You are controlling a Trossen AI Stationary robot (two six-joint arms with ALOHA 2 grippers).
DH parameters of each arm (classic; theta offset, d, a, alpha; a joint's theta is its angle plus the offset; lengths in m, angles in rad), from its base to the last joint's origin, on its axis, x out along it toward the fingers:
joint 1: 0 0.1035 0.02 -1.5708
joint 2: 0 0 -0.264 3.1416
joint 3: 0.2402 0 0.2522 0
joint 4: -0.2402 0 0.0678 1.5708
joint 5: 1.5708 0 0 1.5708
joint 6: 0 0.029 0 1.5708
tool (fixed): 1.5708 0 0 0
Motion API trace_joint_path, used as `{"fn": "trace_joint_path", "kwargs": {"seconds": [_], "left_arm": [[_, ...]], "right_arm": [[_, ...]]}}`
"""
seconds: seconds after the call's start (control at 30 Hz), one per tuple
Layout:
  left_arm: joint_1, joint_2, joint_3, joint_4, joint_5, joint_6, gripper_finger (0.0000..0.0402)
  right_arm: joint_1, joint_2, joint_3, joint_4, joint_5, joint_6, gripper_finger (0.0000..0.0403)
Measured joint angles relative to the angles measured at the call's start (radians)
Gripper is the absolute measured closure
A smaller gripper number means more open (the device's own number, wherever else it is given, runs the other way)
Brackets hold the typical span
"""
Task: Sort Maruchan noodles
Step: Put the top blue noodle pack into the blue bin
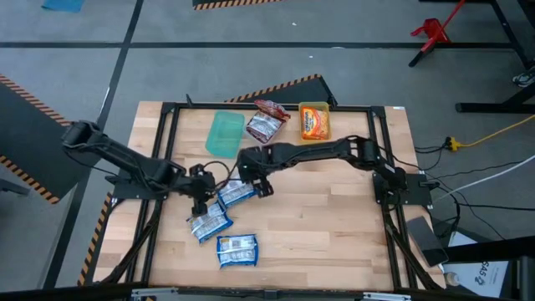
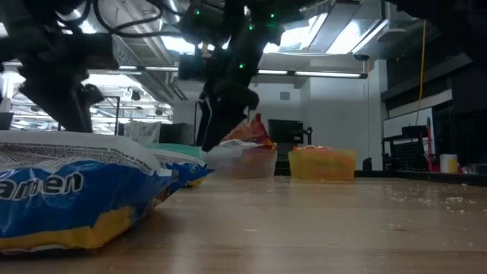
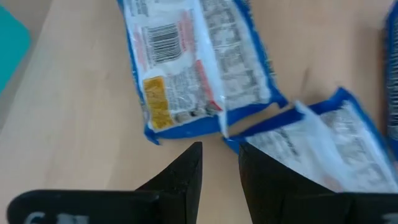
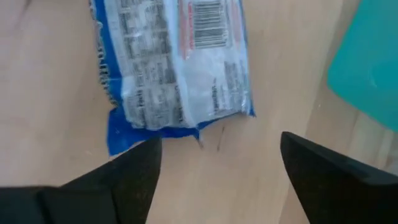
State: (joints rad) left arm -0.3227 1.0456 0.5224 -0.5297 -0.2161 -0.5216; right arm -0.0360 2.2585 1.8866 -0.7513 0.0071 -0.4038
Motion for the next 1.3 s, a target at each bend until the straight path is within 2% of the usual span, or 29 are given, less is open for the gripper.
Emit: {"fn": "trace_joint_path", "kwargs": {"seconds": [0.17, 0.37, 0.5, 0.77, 0.93, 1.3], "left_arm": [[0.045, 0.086, -0.011, 0.025, -0.001, 0.016, 0.0305], [0.094, 0.150, -0.058, 0.143, 0.077, 0.010, 0.0305], [0.123, 0.174, -0.066, 0.241, 0.078, 0.030, 0.0305], [0.196, 0.237, -0.066, 0.268, 0.084, 0.096, 0.0305], [0.232, 0.285, -0.066, 0.352, 0.093, 0.131, 0.0305], [0.287, 0.318, -0.067, 0.432, 0.128, 0.145, 0.0305]], "right_arm": [[-0.021, 0.013, 0.001, 0.011, -0.017, -0.064, 0.0086], [-0.037, 0.016, 0.001, 0.013, -0.044, -0.105, 0.0086], [-0.039, 0.016, 0.001, 0.069, -0.110, -0.122, 0.0086], [-0.058, 0.020, 0.000, 0.076, -0.141, -0.159, 0.0086], [-0.078, 0.020, -0.011, 0.071, -0.206, -0.159, 0.0086], [-0.101, 0.019, -0.091, 0.078, -0.213, -0.176, 0.0086]]}}
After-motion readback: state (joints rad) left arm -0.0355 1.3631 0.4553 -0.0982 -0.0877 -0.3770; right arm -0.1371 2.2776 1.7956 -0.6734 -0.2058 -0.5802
